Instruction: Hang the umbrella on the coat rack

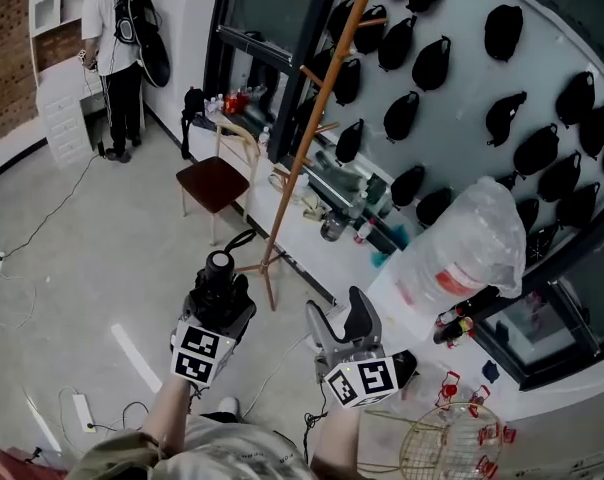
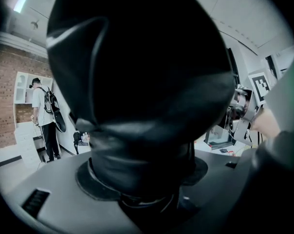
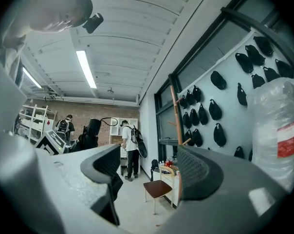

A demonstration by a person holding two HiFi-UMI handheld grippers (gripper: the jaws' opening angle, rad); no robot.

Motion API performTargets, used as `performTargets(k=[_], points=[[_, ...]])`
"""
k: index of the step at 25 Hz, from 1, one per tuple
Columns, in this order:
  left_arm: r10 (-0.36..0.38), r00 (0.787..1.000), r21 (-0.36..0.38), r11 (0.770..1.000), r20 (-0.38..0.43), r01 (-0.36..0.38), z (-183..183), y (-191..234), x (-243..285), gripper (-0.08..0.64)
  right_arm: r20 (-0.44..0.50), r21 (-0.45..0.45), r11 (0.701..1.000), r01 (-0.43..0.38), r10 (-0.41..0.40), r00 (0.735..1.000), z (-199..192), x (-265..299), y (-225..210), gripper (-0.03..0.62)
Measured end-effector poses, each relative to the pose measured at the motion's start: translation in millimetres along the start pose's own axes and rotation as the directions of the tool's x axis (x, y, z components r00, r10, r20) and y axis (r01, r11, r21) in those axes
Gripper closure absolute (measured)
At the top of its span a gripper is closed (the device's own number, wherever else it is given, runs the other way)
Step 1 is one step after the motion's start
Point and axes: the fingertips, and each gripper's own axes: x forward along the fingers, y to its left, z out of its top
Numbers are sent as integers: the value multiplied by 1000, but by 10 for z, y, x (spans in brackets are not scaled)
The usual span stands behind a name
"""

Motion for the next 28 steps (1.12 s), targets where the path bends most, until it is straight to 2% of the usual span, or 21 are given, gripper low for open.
performTargets(k=[7,14,22,28], points=[[-47,999,2,999,-9,47,56,120,310,259,-3,22,1000,15,-15,1000,-48,226,-131,235],[-79,996,-7,997,-34,79,-41,94,525,259,-23,46,999,23,-22,999,-198,332,-262,235],[-90,995,-4,996,-42,90,44,2,954,259,-23,47,999,23,-22,999,-251,489,-671,235],[-88,995,5,996,-40,88,234,-41,1400,259,-12,39,999,-12,13,1000,-238,754,-1036,235]])
